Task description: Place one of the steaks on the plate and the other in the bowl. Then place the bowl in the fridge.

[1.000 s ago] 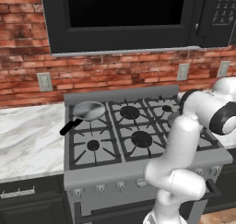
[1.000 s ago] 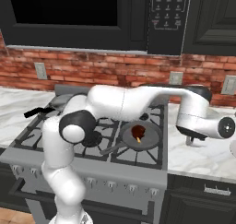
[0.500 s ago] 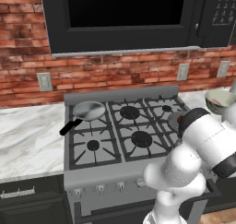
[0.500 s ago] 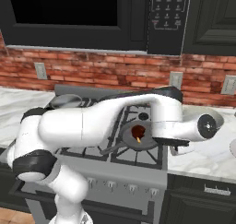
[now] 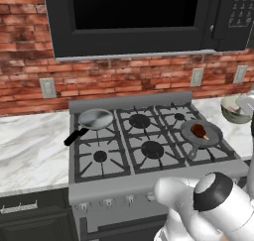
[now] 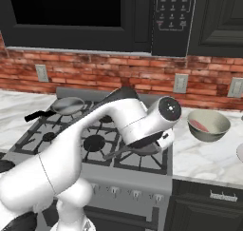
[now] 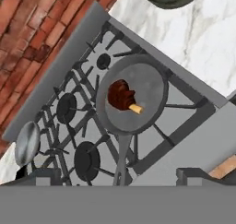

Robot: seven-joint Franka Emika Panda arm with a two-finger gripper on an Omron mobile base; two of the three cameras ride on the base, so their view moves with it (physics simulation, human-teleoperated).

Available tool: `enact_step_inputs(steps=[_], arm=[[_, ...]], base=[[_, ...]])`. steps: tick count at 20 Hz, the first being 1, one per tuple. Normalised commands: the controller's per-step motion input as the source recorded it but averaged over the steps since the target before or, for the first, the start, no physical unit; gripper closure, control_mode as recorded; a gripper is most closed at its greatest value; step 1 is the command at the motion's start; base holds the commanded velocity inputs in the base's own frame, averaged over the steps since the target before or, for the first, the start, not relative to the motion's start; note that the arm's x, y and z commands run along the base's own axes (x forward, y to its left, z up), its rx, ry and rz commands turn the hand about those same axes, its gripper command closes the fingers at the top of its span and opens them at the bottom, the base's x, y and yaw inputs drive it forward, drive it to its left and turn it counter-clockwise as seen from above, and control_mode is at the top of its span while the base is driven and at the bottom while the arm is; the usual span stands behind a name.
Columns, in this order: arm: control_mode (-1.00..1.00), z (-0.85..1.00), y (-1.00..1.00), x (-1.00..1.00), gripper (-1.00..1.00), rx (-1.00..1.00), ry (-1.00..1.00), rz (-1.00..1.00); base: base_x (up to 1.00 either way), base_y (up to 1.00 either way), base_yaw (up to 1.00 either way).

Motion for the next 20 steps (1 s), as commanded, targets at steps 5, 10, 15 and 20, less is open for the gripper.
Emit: enact_step_inputs(steps=[5,10,15,20], arm=[[-1.0,0.01,0.52,0.0,-1.0,-0.3,0.0,0.22],[-1.0,0.0,0.27,0.03,-1.0,-0.27,0.02,0.23],[-1.0,0.0,0.12,0.2,-1.0,-0.2,0.05,0.22],[-1.0,-0.18,0.0,0.28,-1.0,-0.05,0.03,0.13]], base=[[0.0,0.0,0.0],[0.0,0.0,0.0],[0.0,0.0,0.0],[0.0,0.0,0.0]])
